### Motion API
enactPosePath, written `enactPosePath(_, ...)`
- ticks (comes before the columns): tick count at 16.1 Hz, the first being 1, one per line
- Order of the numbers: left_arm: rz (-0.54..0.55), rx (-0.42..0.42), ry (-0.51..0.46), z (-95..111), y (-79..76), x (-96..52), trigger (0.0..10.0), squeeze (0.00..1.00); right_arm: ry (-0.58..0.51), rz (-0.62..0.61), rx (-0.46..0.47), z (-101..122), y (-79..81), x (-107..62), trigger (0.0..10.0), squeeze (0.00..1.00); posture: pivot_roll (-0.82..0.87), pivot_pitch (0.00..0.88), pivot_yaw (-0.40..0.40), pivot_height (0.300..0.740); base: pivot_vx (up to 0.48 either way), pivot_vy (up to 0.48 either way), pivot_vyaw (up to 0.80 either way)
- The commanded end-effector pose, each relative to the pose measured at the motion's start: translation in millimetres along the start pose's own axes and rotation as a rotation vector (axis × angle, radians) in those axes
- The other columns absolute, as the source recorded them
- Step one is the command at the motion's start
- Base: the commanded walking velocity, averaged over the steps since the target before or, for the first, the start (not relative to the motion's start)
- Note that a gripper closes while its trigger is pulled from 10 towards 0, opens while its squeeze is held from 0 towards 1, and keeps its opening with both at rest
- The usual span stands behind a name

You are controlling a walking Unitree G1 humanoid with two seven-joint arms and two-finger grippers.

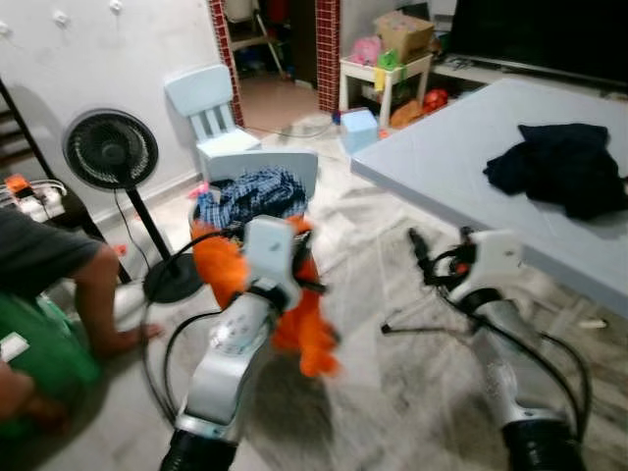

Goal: Hang hanger

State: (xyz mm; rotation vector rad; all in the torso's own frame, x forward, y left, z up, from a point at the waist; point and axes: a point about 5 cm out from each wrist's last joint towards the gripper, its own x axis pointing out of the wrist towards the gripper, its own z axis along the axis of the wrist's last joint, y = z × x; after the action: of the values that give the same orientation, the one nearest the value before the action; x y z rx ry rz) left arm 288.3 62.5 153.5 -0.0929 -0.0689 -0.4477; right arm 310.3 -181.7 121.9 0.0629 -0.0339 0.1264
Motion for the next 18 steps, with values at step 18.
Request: enactPosePath(18, 0.076, -0.132, 0.126, -21, 28.3, -13.1, 10.0, 0.00, 0.020, 0.005, -0.022, 1, 5.4, 5.2, 10.0, 0.00, -0.15, 0.000, 0.027, 0.740, 0.000, 0.111, -0.68)
